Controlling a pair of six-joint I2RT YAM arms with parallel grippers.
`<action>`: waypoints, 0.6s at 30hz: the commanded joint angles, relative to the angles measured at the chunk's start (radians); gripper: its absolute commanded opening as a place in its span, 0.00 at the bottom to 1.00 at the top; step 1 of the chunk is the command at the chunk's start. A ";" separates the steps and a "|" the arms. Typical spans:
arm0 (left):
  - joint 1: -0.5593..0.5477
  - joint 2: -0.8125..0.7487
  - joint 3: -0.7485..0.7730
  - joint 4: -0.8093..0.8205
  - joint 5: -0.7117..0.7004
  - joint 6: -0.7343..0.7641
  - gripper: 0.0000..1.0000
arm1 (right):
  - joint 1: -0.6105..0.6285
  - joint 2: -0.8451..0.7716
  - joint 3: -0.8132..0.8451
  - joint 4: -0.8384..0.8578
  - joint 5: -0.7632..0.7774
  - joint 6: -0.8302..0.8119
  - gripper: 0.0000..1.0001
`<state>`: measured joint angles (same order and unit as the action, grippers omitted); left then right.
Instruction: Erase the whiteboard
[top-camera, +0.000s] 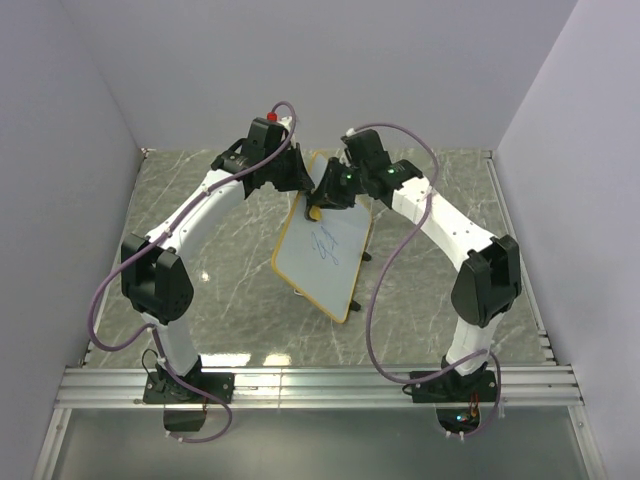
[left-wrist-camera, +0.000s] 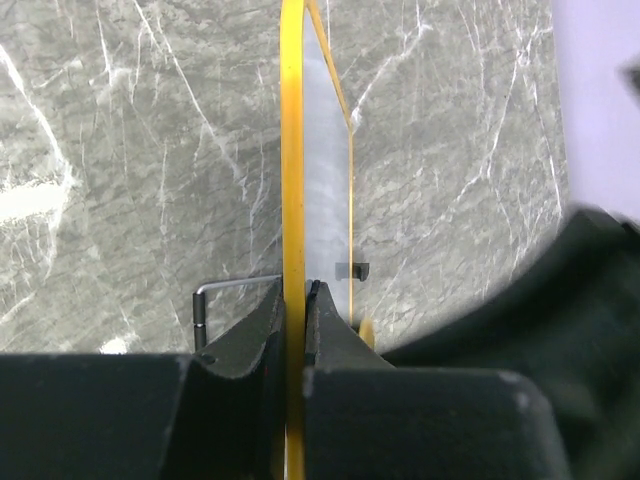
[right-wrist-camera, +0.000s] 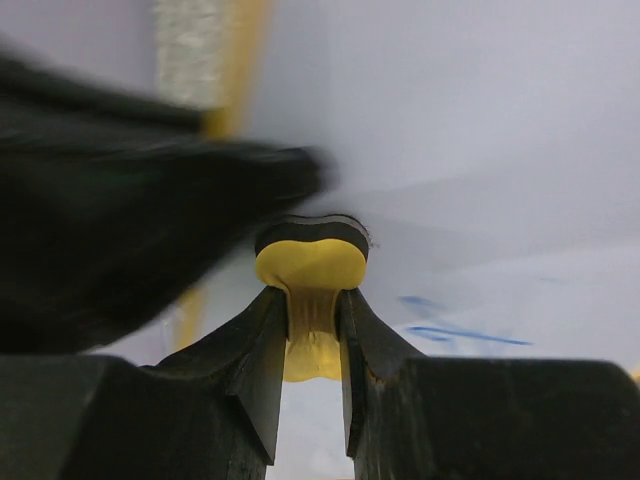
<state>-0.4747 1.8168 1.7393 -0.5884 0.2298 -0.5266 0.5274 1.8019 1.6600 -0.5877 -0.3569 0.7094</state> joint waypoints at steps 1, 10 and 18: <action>-0.047 0.016 -0.026 -0.100 -0.015 0.089 0.00 | 0.042 -0.007 0.067 -0.021 -0.034 0.022 0.00; -0.047 -0.002 -0.041 -0.091 -0.004 0.088 0.00 | 0.016 -0.038 -0.204 0.026 0.065 -0.025 0.00; -0.047 -0.005 -0.055 -0.077 0.014 0.083 0.00 | -0.047 -0.030 -0.470 0.101 0.174 -0.044 0.00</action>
<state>-0.4717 1.8088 1.7229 -0.5831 0.2207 -0.5179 0.4549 1.7256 1.2472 -0.5087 -0.2447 0.6868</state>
